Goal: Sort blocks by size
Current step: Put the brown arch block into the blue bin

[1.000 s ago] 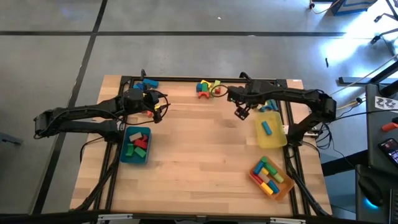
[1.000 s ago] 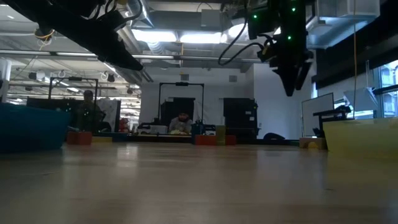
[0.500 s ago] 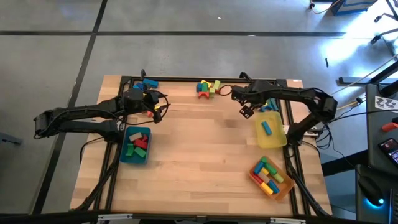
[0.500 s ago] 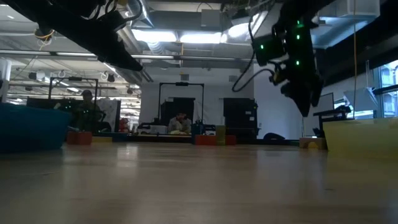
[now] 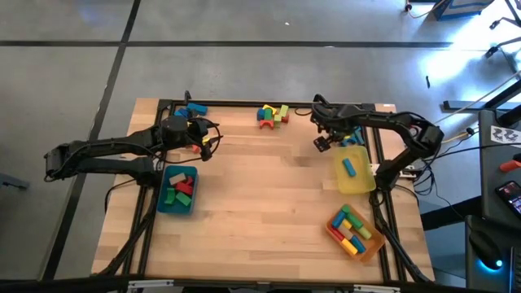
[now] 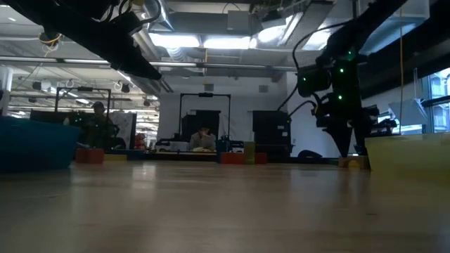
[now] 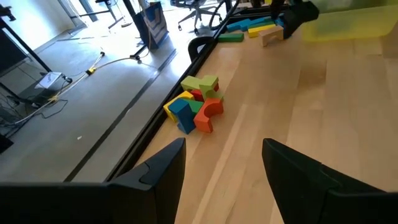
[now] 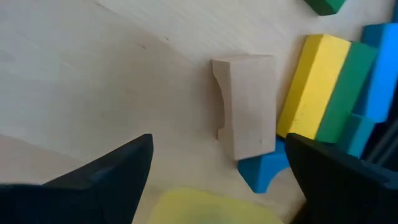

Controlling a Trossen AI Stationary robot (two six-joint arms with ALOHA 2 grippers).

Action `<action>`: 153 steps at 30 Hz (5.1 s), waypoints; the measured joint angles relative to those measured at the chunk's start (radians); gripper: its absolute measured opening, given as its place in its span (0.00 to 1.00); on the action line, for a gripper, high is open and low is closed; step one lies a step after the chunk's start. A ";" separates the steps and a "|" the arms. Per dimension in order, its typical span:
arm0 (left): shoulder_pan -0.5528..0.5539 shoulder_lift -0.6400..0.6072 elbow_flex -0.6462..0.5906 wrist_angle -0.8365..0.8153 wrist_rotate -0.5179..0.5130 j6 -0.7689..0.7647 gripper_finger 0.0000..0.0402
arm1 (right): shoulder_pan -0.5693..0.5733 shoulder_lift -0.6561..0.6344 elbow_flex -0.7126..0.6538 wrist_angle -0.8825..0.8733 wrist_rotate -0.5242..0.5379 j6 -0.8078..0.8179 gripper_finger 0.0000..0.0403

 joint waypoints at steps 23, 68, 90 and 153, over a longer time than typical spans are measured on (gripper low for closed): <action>0.000 0.000 0.000 0.000 0.000 0.000 0.49 | -0.038 0.000 -0.127 0.199 0.011 -0.055 0.54; -0.088 0.000 0.000 0.035 0.185 0.016 0.49 | 0.516 -0.063 -0.127 0.888 -0.043 -0.088 0.38; -0.134 0.162 0.000 0.148 0.394 -0.014 0.49 | 0.645 0.008 -0.126 1.399 -0.052 -0.266 0.35; -0.250 0.290 0.000 0.456 0.392 -0.069 0.49 | 0.702 0.246 0.031 1.623 -0.026 -0.337 0.36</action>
